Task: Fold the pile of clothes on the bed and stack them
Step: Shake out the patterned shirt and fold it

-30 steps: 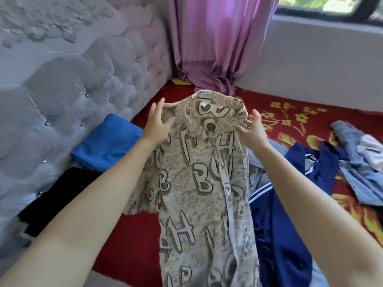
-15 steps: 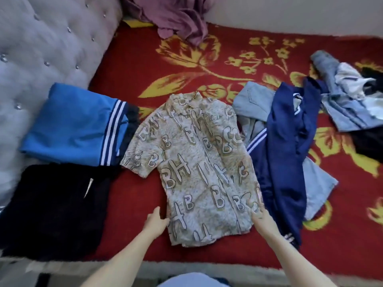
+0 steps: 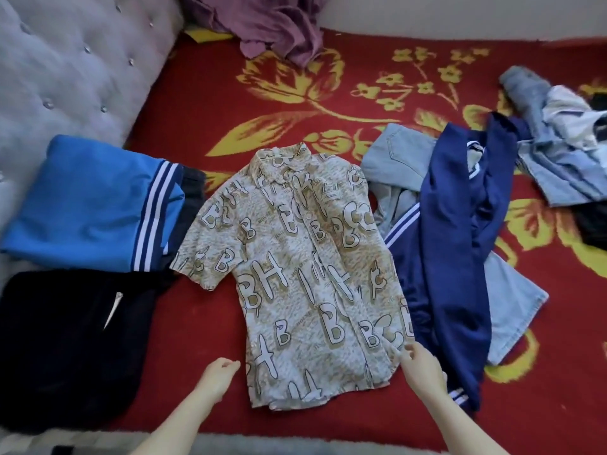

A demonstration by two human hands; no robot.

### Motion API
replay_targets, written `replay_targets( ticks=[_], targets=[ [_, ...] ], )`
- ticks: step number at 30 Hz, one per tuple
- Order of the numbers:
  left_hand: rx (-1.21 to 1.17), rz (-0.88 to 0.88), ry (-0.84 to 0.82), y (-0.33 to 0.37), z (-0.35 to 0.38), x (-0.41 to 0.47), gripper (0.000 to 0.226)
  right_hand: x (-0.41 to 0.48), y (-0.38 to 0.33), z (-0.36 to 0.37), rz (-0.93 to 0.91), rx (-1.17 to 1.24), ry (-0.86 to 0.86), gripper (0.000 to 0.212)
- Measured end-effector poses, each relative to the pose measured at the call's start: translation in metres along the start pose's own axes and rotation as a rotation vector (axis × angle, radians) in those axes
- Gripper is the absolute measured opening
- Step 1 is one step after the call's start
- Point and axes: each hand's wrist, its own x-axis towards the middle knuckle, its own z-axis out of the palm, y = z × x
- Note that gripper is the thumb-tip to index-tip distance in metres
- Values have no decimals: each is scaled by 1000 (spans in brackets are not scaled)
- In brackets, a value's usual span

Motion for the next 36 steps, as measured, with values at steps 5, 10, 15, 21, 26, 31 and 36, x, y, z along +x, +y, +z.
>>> replay_targets(
  ticks=[5, 10, 15, 21, 26, 31, 36],
  targets=[
    [-100, 61, 28, 3, 39, 17, 52, 48, 7, 13, -32, 136, 17, 49],
    [-68, 81, 28, -6, 84, 33, 47, 86, 23, 43, -38, 236, 7, 51],
    [-123, 86, 251, -15, 100, 53, 11, 108, 29, 52, 77, 186, 165, 55],
    [-412, 15, 251, -27, 88, 38, 25, 108, 39, 44, -13, 231, 173, 13],
    [-1048, -70, 243, -34, 62, 0, 30, 81, 78, 22, -41, 863, 392, 26],
    [-832, -73, 333, -73, 63, -12, 22, 75, 111, 32, 223, 1154, 228, 31],
    [-854, -42, 173, -103, 59, -15, 15, 62, 124, 40, 190, 964, 212, 35]
  ],
)
